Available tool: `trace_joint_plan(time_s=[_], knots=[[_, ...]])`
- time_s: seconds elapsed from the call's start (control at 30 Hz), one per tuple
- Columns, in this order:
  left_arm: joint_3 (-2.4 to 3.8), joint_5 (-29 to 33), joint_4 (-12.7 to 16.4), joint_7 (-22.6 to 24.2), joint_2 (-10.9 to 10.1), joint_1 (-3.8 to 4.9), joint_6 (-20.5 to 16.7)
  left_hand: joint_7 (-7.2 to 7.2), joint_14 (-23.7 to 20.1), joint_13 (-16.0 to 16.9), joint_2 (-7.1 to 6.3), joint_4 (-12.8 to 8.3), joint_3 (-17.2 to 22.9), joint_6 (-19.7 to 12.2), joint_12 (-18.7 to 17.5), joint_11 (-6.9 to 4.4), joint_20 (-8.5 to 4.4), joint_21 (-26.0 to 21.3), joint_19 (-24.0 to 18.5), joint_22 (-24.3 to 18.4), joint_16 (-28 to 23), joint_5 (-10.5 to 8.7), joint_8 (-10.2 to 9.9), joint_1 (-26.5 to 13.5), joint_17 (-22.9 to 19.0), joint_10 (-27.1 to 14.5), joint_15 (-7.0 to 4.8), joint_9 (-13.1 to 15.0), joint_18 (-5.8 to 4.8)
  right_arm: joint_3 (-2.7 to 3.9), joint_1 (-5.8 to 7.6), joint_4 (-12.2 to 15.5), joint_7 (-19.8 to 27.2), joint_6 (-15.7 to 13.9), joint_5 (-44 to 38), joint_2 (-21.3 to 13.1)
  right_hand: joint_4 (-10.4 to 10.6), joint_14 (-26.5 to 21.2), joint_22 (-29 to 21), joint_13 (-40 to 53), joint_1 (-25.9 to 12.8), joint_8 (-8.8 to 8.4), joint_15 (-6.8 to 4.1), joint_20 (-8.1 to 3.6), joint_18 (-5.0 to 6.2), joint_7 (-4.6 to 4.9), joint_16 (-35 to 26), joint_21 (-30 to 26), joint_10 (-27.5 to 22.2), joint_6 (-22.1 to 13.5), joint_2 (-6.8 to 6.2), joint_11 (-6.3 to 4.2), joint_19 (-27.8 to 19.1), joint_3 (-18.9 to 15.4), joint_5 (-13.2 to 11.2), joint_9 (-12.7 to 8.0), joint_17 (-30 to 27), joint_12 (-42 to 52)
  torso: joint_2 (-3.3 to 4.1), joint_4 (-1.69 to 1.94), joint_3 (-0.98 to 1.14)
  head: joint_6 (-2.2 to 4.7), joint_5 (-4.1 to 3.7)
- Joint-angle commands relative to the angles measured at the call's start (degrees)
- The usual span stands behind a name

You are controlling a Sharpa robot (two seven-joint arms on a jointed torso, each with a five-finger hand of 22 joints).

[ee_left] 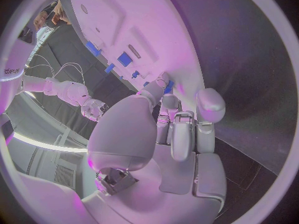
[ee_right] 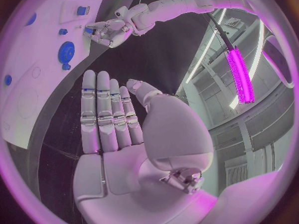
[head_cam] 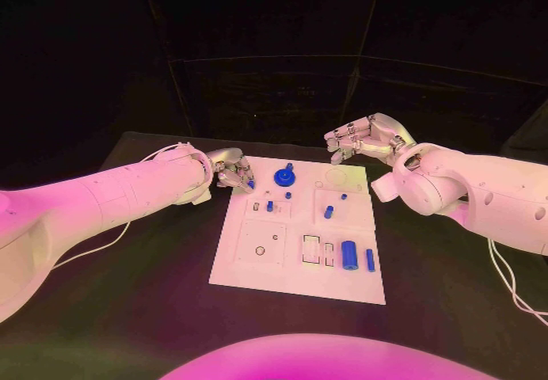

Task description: Assemble the parts on the task board

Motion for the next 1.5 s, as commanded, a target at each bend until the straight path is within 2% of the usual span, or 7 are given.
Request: trace_joint_plan(time_s=[0.03,0.5,1.0,1.5], knots=[[-0.01,-0.22,0.16,-0.04,-0.08,-0.02,0.25,0.07,4.76,0.22,-0.36,-0.27,0.05,-0.35,0.32,-0.09,0.19,0.33,0.23,0.10,0.26,-0.01,-0.20,0.07,11.81,0.48,0.54,-0.08,-1.02,0.03,0.11,0.03,0.60,0.37,-0.02,0.00,-0.10,0.29,-0.07,-0.08,0.19,-0.29,0.20,-0.01,0.66,0.01,-0.28,-0.20,-0.22,-0.19,0.41,0.35,0.36,0.35,0.20,0.00,-0.07,-0.11,0.03,-0.04,0.02,-0.08,0.00],[-0.01,-0.22,1.00,0.28,-0.73,-0.02,-0.27,0.12,5.07,1.36,-0.89,-1.33,-0.14,-0.27,1.31,-0.09,0.27,1.43,0.78,1.15,0.56,0.00,-0.56,0.87,12.55,1.15,0.54,-0.47,-1.19,0.03,0.11,-0.03,0.61,0.40,-0.02,0.00,-0.10,0.29,-0.07,-0.08,0.19,-0.29,0.20,-0.01,0.66,0.01,-0.28,-0.20,-0.22,-0.19,0.41,0.35,0.36,0.35,0.20,0.00,-0.07,-0.11,0.00,-0.01,-0.01,-0.10,0.09],[-0.02,-0.22,2.00,1.33,-1.44,-0.02,-1.93,0.17,5.25,2.04,-0.87,-2.10,0.07,-0.04,1.77,-0.06,0.30,2.45,1.28,2.10,0.73,0.01,-0.70,1.57,13.00,1.59,0.55,-0.68,-1.39,0.03,0.11,-0.13,0.61,0.43,-0.02,0.04,-0.10,0.29,-0.07,-0.08,0.19,-0.29,0.20,-0.01,0.66,0.01,-0.28,-0.20,-0.22,-0.19,0.41,0.35,0.36,0.35,0.20,0.00,-0.07,-0.11,0.02,0.00,-0.02,-0.19,0.13],[-0.02,-0.23,2.54,1.60,-2.10,-0.02,-2.06,0.18,5.30,2.28,-0.90,-2.49,0.15,0.17,1.95,-0.05,0.31,2.73,1.43,2.38,0.78,0.00,-0.74,1.81,13.12,1.82,0.56,-0.79,-1.44,0.03,0.10,-0.19,0.61,0.46,-0.02,0.03,-0.10,0.29,-0.07,-0.08,0.19,-0.29,0.20,-0.01,0.66,0.01,-0.28,-0.20,-0.22,-0.19,0.41,0.35,0.36,0.35,0.20,0.00,-0.07,-0.11,0.01,0.00,-0.02,-0.22,0.29]])
